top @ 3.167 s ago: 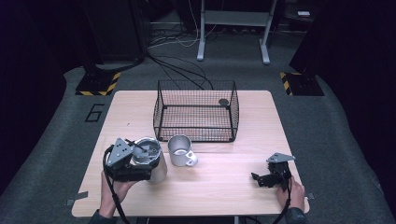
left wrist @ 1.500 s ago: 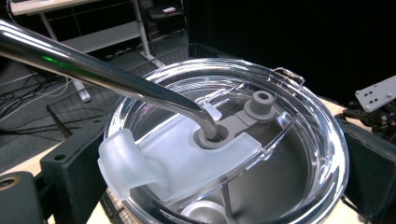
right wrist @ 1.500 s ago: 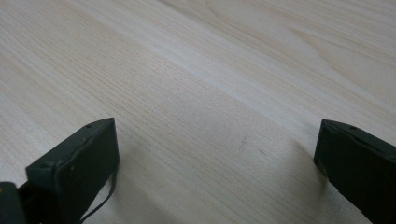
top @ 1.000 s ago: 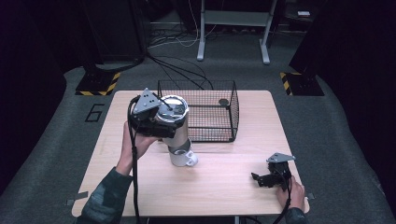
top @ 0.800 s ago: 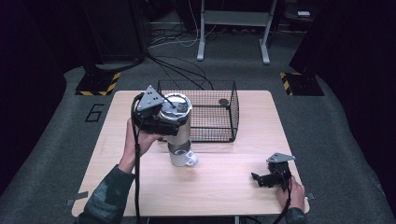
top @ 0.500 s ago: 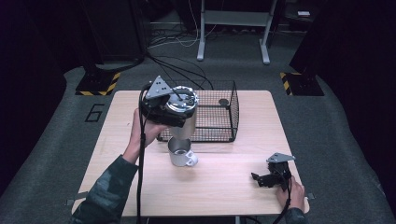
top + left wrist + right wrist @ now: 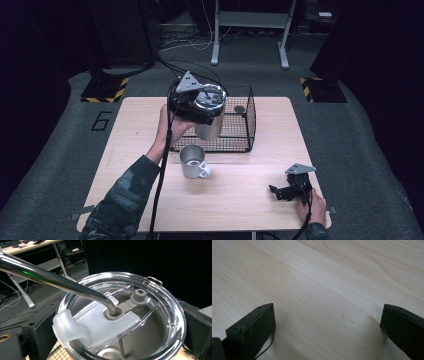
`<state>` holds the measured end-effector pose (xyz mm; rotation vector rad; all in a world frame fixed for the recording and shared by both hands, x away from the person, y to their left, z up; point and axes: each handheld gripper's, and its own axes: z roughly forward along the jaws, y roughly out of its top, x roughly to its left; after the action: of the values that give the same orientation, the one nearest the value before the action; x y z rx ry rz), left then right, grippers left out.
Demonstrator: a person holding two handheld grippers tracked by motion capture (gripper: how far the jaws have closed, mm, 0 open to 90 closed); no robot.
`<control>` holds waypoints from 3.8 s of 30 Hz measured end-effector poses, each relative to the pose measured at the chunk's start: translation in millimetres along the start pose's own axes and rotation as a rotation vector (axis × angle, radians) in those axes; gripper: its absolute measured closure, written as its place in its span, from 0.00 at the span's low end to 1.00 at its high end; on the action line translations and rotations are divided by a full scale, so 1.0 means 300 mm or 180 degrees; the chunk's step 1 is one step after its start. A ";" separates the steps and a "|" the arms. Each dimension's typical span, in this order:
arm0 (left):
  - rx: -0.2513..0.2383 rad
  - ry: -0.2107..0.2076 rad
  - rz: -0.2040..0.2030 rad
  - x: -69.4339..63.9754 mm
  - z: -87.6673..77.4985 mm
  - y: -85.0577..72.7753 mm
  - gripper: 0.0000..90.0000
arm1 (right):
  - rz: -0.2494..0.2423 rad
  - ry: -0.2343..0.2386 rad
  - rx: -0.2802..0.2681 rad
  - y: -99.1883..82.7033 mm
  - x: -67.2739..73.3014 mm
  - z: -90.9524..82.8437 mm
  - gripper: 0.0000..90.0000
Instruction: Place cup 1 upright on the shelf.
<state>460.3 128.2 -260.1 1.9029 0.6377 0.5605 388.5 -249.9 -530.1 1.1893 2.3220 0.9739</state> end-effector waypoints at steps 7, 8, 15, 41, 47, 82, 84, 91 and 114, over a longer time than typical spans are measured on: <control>0.0042 0.0033 0.0049 -0.011 0.081 0.015 0.04 | 0.0002 0.0000 -0.0001 0.000 0.000 0.000 0.00; 0.0053 0.0027 0.0030 -0.012 0.098 0.014 0.04 | 0.0013 0.0005 -0.0003 0.000 0.001 0.000 0.00; 0.0081 0.0023 -0.0005 -0.011 0.175 0.019 0.04 | 0.0034 -0.0010 -0.0011 0.001 0.002 0.001 0.00; 0.0170 0.0304 -0.0350 0.078 0.377 -0.042 0.04 | -0.0011 0.0014 -0.0013 0.001 -0.003 0.001 0.00; 0.0212 0.0282 -0.0471 0.093 0.427 -0.060 0.04 | -0.0009 0.0013 -0.0014 0.001 -0.003 0.001 0.00; 0.0615 0.0463 -0.0819 0.125 0.621 -0.145 0.04 | -0.0059 0.0029 0.0003 0.000 -0.006 -0.001 0.00; 0.0626 0.0475 -0.0835 0.125 0.630 -0.152 0.04 | -0.0060 0.0029 0.0004 0.000 -0.006 -0.001 0.00; 0.0681 0.0514 -0.0840 0.120 0.654 -0.164 0.04 | -0.0060 0.0030 0.0003 0.000 -0.006 -0.001 0.00; 0.0801 0.0448 -0.0582 0.068 0.684 -0.196 0.04 | -0.0048 0.0025 -0.0004 0.001 -0.005 0.000 0.00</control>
<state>594.7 23.9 -390.6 2.0222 1.0027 0.5186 389.5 -251.1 -530.0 1.1678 2.3329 0.9765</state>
